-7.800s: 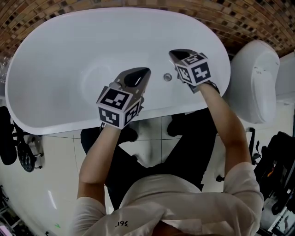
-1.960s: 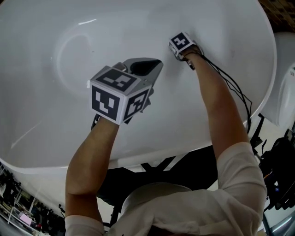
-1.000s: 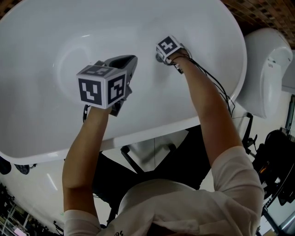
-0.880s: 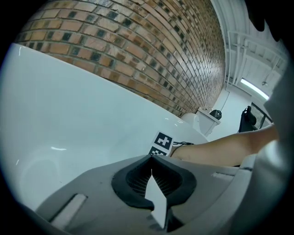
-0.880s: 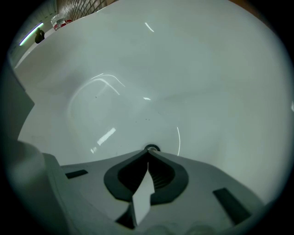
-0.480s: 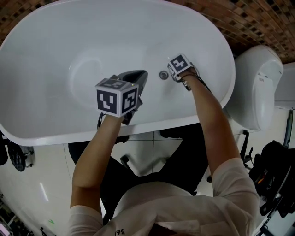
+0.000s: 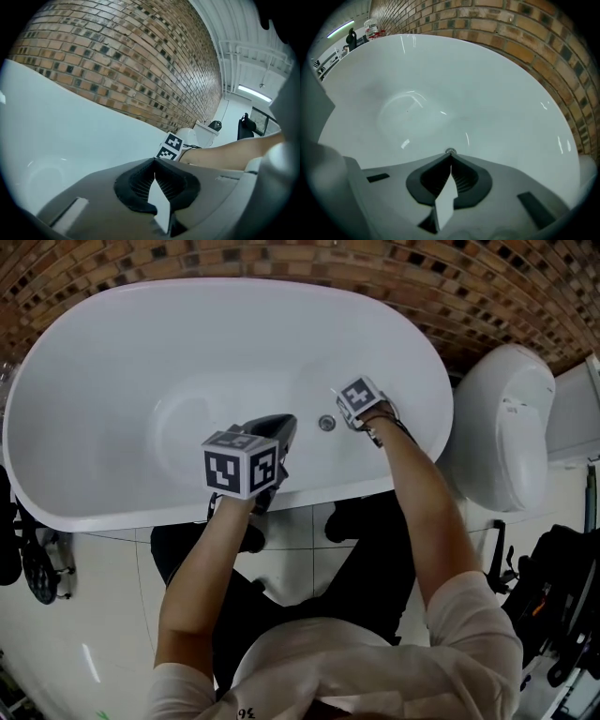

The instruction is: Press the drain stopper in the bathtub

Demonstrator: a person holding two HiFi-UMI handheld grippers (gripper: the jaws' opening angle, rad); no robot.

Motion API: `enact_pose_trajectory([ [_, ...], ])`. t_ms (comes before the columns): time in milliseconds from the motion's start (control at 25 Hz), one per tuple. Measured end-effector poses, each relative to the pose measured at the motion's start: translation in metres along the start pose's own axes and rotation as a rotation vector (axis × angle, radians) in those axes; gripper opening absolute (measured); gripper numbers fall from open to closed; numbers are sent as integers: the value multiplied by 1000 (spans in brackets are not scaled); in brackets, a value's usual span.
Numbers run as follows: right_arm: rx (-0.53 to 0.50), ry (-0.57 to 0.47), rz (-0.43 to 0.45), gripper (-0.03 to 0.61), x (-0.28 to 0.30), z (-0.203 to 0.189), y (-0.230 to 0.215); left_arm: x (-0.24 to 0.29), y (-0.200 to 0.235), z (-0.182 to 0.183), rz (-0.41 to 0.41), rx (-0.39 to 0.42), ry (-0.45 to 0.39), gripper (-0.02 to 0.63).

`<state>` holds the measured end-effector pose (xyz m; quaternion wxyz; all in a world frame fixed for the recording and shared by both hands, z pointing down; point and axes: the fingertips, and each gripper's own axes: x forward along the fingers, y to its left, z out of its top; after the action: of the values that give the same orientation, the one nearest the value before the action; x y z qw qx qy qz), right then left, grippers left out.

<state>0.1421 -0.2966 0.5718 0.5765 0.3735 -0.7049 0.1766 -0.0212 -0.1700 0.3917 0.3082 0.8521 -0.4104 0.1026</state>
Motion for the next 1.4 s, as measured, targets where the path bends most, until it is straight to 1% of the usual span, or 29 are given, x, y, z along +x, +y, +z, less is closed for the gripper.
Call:
enact_pose_trajectory([
  [120, 29, -18, 45, 17, -16, 1, 13, -5, -7, -1, -1, 3, -10, 5],
  [240, 53, -50, 46, 17, -35, 3, 17, -13, -16, 1, 3, 11, -26, 5],
  [320, 62, -79, 27, 17, -47, 4, 16, -20, -23, 1, 6, 11, -41, 5],
  [440, 40, -109, -36, 17, -61, 1, 9, -29, -32, -2, 6, 8, -60, 5],
  [480, 36, -117, -43, 17, -65, 0, 10, -33, -35, -2, 8, 10, -65, 5],
  [520, 36, -127, -36, 17, -70, 0, 14, -37, -37, -3, 10, 13, -71, 5],
  [640, 43, -186, 35, 17, -87, 6, 37, -49, -46, -2, 17, 22, -94, 5],
  [680, 38, -208, 41, 17, -92, 7, 40, -52, -50, -1, 17, 25, -104, 5],
  [840, 8, -273, 14, 17, -112, 11, 41, -65, -61, 3, 21, 37, -136, 5],
  [920, 14, -266, 21, 17, -120, 5, 47, -73, -65, 5, 21, 42, -154, 5],
  [960, 15, -256, 11, 17, -125, 1, 47, -77, -68, 6, 19, 45, -164, 5],
  [1040, 1, -248, -47, 17, -135, -5, 39, -85, -73, 9, 15, 49, -184, 5],
  [1120, -18, -280, -84, 17, -146, -2, 35, -92, -79, 10, 12, 56, -201, 5],
  [1280, -10, -311, -73, 17, -166, -5, 43, -106, -88, 12, 12, 70, -226, 5],
  [1400, -45, -363, -97, 17, -184, -1, 48, -116, -93, 13, 12, 74, -246, 5],
])
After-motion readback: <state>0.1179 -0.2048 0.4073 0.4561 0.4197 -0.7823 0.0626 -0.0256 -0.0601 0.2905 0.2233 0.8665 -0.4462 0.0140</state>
